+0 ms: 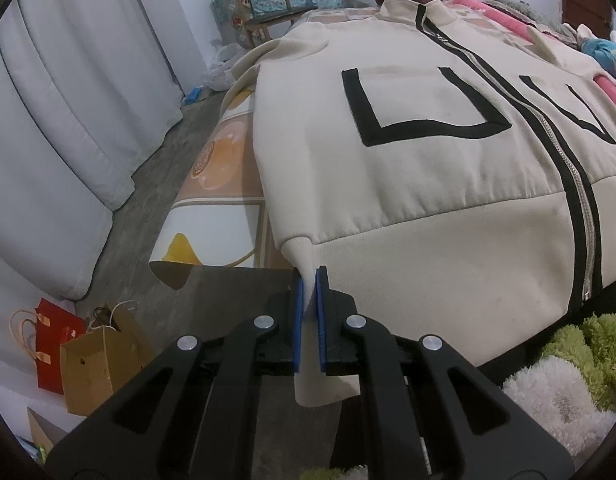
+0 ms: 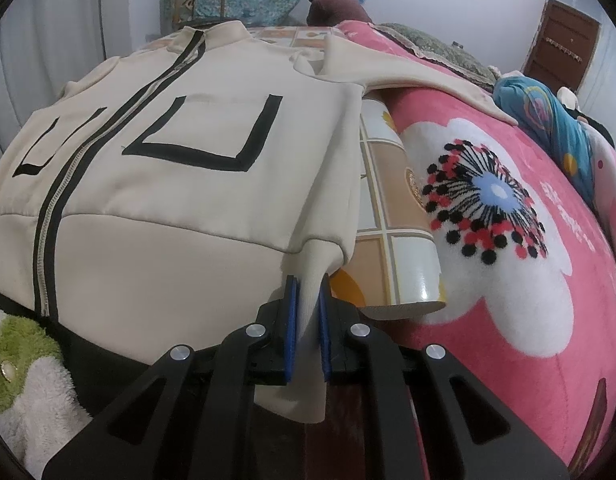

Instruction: Fold large clothes

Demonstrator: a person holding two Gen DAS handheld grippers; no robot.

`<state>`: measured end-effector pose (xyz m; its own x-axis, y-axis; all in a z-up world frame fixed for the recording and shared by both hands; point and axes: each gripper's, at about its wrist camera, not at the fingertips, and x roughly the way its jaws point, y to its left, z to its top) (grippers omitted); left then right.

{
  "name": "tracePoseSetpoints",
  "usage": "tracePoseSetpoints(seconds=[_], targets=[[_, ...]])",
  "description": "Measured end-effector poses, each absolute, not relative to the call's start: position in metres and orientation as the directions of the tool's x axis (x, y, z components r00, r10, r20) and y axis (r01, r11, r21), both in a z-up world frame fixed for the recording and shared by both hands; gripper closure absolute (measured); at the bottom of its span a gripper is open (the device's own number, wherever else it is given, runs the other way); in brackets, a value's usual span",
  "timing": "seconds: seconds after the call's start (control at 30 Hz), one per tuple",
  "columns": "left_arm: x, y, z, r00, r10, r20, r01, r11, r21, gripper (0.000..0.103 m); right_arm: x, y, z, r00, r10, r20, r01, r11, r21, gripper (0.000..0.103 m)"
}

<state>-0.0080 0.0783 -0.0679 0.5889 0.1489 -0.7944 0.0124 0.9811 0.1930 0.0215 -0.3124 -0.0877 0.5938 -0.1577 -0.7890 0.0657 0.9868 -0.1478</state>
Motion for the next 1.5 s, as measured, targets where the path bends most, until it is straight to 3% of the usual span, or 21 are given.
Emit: tracePoseSetpoints(seconds=[1.5], targets=[[-0.008, 0.073, -0.072, 0.572, 0.168, -0.803, 0.025, 0.975, 0.222, 0.095, 0.008, -0.311, -0.093, 0.564, -0.172, -0.808, 0.099, 0.985, -0.141, 0.092]])
